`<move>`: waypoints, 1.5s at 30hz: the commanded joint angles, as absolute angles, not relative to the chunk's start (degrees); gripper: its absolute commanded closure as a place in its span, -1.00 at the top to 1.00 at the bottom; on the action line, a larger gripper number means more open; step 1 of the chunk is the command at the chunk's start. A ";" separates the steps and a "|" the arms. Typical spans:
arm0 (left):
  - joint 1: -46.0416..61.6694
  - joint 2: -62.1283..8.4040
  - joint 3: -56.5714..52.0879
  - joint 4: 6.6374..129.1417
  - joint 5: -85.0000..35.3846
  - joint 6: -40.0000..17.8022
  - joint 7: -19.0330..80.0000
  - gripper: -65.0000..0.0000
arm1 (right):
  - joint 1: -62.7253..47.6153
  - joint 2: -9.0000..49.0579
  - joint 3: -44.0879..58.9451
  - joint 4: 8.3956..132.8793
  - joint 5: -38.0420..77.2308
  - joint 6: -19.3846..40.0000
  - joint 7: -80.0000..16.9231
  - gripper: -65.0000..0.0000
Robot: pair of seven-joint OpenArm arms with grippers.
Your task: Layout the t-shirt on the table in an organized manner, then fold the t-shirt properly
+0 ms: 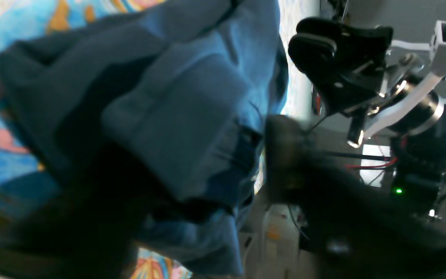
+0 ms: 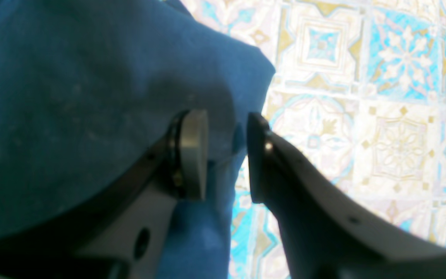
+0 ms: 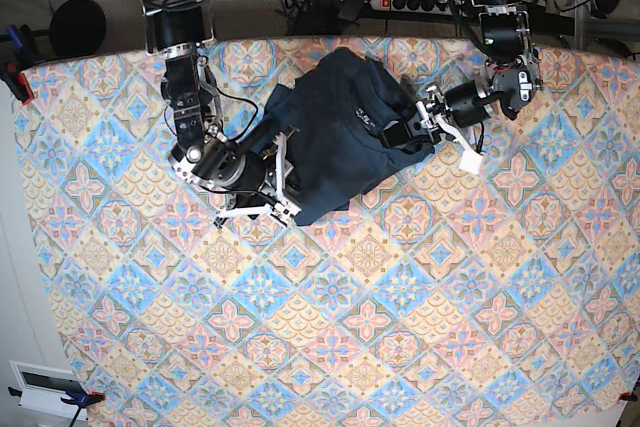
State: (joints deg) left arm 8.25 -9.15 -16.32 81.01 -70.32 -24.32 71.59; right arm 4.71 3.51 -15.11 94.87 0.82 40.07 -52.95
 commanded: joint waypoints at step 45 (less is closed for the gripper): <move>10.07 -19.47 -22.64 82.07 -72.75 -24.84 74.51 0.19 | 5.93 3.38 -15.08 93.85 1.63 40.00 -51.74 -0.49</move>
State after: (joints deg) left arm 10.15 -19.07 -22.70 81.06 -71.59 -24.25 74.19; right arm 4.75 3.33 -15.16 92.88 0.82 40.05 -52.88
